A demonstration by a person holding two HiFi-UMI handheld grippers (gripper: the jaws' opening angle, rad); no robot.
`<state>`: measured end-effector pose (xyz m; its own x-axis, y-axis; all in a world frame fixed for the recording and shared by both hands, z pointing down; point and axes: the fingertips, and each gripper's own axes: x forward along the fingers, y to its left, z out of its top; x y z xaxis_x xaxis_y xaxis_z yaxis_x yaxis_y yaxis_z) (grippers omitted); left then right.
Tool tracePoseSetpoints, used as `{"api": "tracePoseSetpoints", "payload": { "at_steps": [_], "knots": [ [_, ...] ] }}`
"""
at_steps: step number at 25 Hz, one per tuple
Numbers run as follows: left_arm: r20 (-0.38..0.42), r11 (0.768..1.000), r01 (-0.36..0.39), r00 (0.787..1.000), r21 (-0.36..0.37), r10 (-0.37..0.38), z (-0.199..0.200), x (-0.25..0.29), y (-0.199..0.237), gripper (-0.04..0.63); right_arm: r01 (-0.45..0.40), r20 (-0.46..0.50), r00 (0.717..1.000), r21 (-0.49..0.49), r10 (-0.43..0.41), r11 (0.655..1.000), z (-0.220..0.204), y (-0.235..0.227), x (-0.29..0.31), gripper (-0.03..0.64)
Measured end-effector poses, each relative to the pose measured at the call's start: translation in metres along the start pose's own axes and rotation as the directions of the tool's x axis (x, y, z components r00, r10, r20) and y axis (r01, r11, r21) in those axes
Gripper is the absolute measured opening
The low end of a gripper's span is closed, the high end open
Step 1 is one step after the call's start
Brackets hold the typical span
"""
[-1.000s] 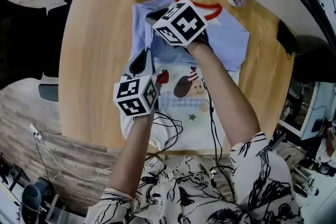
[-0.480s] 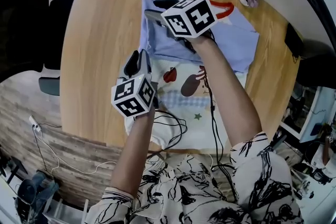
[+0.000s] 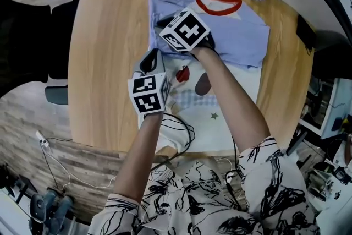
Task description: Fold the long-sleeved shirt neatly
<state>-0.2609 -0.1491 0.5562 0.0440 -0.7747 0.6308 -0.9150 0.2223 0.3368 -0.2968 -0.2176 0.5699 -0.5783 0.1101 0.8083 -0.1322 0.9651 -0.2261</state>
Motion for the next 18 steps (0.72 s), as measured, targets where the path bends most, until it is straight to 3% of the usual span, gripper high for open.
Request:
{"api": "tracePoseSetpoints", "payload": {
  "at_steps": [4,6,8,10,12,15,18],
  "knots": [
    [0.036,0.996,0.074,0.996,0.056,-0.076,0.01,-0.025,0.004,0.04,0.083,0.129,0.988,0.061,-0.09,0.995,0.007,0.002,-0.028,0.086],
    [0.083,0.988,0.133,0.987,0.078,-0.14,0.021,-0.057,0.007,0.058,0.115,0.244,0.96,0.115,-0.14,0.987,0.008,0.014,-0.068,0.095],
    [0.137,0.974,0.185,0.97,0.129,-0.202,0.032,-0.101,0.007,0.104,0.134,0.353,0.917,0.169,-0.187,0.977,-0.004,0.037,-0.116,0.172],
    [0.157,0.945,0.228,0.95,0.234,-0.268,0.034,-0.147,0.0,0.142,0.152,0.427,0.874,0.217,-0.234,0.964,-0.032,0.066,-0.164,0.249],
    [0.121,0.903,0.272,0.937,0.333,-0.327,0.022,-0.187,-0.009,0.19,0.183,0.459,0.841,0.259,-0.287,0.949,-0.07,0.093,-0.204,0.276],
    [0.019,0.847,0.335,0.927,0.412,-0.376,-0.018,-0.235,-0.021,0.245,0.268,0.424,0.819,0.311,-0.386,0.912,-0.145,0.124,-0.248,0.308],
    [-0.06,0.806,0.363,0.923,0.467,-0.381,-0.064,-0.276,-0.037,0.252,0.327,0.381,0.8,0.37,-0.463,0.869,-0.223,0.148,-0.28,0.314]
  ]
}}
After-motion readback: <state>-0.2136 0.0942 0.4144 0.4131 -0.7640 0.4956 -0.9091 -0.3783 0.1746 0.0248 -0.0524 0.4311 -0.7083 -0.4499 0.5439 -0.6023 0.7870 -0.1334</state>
